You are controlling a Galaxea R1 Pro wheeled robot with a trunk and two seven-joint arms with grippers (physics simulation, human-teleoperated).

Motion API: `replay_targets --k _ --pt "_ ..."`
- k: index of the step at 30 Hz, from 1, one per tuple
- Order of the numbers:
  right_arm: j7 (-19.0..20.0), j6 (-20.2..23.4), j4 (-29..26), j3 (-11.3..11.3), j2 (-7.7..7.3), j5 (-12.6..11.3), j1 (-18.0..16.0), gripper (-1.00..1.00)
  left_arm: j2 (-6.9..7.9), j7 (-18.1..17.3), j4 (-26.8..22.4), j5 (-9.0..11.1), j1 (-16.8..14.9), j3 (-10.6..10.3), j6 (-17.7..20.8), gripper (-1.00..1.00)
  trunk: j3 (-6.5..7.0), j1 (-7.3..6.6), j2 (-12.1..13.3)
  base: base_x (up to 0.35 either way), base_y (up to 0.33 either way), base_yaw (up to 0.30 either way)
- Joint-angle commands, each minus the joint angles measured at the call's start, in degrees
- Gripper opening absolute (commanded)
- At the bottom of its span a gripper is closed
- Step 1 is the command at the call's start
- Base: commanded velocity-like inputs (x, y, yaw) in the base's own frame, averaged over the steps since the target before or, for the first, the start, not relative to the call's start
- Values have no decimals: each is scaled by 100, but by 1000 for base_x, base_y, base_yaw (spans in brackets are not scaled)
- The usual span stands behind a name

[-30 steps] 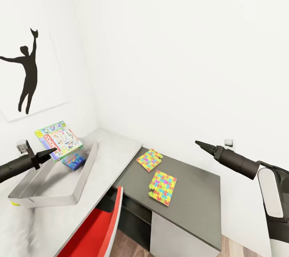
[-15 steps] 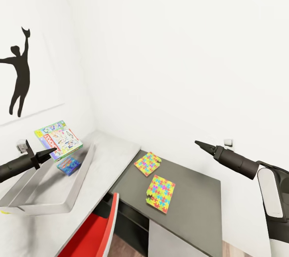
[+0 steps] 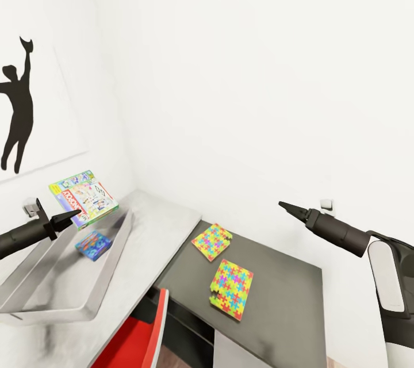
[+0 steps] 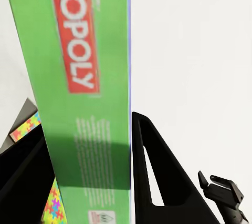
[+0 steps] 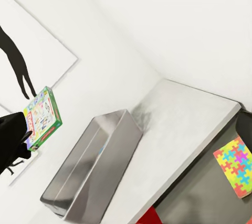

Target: Put all the toys in the child's room - the three board games (two on the bed and one on the table), the two jigsaw puzzles on the table, and the tennis ball on the table - inside the toy box on the table in the child's room.

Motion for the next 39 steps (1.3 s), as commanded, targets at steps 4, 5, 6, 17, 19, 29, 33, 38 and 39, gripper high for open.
replay_targets --k 4,5,6,17,19,29,33,38,39 --pt "37 21 -1 -5 1 27 -7 100 0 -23 -4 -10 -7 6 22 -100 -13 4 -13 29 -3 0" --pt "37 21 -1 -3 1 27 -7 100 0 -23 -5 -11 -7 6 22 -100 -13 4 -13 66 -1 0" --pt "37 20 -1 -2 1 27 -7 100 0 -23 -5 -11 -7 6 22 -100 -13 4 -13 97 -1 0" --pt "39 40 -1 -4 -10 27 -7 100 0 -23 -6 -8 -7 1 22 -100 -13 4 -13 104 16 0" --pt "42 47 -1 -7 -13 27 -7 100 0 -23 -6 -10 -7 3 22 -100 -13 4 -13 98 54 0" --pt "46 65 -1 -15 -16 12 1 100 0 -23 -6 -10 -7 2 22 -100 -13 4 -13 23 17 0" --pt "46 70 -1 -15 -16 11 2 100 0 -23 -6 -11 -7 -1 22 -100 -13 4 -13 74 77 0" --pt "46 70 -1 -9 -16 4 -1 100 0 -23 -6 -12 -7 3 20 -100 -13 4 -13 40 21 0" --pt "46 70 -1 -9 -16 3 0 100 0 -23 -6 -12 -7 3 20 -100 -13 4 -13 14 7 0"
